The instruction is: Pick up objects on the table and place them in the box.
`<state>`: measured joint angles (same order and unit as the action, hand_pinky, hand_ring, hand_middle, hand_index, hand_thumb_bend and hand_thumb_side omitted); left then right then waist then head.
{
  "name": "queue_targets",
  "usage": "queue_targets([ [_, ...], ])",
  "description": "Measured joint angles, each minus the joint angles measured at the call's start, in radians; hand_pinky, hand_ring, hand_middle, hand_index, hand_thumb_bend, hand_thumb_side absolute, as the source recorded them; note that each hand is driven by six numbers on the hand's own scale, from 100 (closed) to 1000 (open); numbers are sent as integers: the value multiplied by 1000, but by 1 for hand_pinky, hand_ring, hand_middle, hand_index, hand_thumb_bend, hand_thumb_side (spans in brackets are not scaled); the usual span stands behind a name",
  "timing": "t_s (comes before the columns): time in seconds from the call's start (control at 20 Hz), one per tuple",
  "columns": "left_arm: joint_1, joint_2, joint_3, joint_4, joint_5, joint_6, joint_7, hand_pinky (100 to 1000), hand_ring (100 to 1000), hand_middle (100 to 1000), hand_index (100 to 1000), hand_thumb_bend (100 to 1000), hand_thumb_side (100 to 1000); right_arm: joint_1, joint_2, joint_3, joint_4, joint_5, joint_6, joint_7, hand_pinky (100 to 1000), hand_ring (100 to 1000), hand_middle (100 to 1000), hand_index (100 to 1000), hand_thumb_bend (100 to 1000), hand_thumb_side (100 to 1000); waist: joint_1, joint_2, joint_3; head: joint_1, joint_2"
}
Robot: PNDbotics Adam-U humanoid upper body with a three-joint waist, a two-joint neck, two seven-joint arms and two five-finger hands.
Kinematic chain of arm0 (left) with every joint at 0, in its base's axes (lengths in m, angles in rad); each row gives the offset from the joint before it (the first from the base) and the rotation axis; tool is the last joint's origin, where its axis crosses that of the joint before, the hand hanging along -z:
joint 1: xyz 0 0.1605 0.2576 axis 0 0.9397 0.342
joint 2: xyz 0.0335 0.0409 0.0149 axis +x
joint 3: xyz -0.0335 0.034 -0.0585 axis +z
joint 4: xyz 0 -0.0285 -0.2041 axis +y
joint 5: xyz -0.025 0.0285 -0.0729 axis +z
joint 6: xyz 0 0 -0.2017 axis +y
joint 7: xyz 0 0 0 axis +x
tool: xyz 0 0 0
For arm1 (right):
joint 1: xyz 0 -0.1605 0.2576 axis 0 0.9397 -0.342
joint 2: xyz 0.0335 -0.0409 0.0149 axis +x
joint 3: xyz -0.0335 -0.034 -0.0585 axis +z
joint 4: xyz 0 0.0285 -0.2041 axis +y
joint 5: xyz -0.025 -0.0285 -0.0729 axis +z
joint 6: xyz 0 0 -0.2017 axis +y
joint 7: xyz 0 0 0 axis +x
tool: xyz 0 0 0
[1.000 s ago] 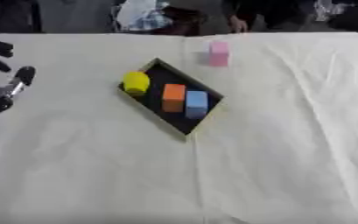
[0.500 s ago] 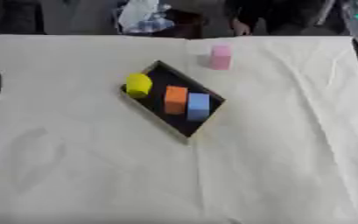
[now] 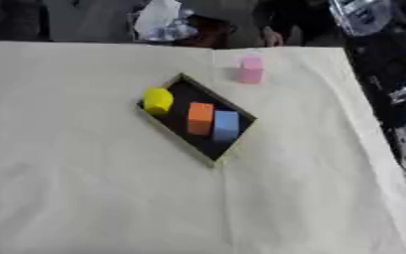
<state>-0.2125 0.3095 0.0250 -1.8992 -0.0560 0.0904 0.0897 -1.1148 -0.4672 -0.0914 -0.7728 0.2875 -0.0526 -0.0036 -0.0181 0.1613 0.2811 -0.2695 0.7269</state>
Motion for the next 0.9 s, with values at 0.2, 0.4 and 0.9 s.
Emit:
queue_targets([
  [0.2,0,-10,-3,0,3,0,-12,727,561,609,740,380,565,-2,6,-14,121,-3,9,-38,848,876,882,975,100,590,0,0,21,-31,-6],
  [0.4,0,-13,-3,0,3,0,-18,726,562,609,741,379,566,-1,7,-11,247,9,4,-63,849,878,881,974,100,600,0,0,25,-49,-7],
  [0.9,1,-13,-8,0,-2,1,-40,728,564,612,747,381,579,-2,7,49,442,117,-85,-53,848,875,865,968,100,534,0,0,24,-58,-8],
])
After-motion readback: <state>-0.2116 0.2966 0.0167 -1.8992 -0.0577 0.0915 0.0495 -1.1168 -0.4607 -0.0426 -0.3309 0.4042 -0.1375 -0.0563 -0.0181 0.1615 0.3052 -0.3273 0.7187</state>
